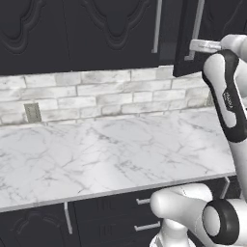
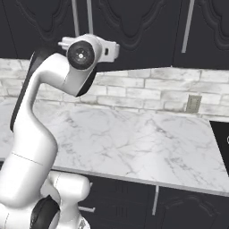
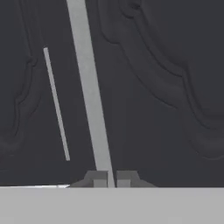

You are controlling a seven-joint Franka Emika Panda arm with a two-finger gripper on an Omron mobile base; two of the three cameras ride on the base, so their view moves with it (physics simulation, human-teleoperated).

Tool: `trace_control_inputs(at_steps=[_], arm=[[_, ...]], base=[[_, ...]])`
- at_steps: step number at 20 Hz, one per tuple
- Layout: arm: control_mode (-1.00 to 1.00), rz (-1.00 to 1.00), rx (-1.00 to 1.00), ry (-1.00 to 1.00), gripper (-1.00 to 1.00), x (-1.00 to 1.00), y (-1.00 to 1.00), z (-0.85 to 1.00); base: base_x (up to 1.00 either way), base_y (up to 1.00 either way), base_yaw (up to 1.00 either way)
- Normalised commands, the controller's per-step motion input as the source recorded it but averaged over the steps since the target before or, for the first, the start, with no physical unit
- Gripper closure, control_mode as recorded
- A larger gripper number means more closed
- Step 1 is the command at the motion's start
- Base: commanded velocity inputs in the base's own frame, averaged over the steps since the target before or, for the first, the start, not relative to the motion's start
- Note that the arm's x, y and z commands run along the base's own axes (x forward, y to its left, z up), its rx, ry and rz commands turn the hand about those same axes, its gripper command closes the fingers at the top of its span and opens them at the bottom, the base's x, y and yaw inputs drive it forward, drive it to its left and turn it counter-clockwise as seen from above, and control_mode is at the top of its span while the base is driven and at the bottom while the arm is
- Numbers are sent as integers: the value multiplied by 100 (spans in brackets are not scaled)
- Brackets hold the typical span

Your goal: Move the shaker and mustard from the cabinet to the dining counter.

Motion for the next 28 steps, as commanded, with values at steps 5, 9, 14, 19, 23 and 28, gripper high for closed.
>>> trace_control_inputs(at_steps=[5,9,14,19,23,28], arm=[[-100,12,-9,6,100,-100,-55,0],[-100,26,-8,3,100,-86,9,0],[-100,9,-17,12,100,-3,94,-2],[-100,-1,-43,8,100,24,94,-37],[-100,-15,-45,0,100,43,48,-26],[-100,-15,-31,-3,100,37,10,-2]], base=[[0,0,0],[0,0,0],[0,0,0],[0,0,0],[0,0,0],[0,0,0]])
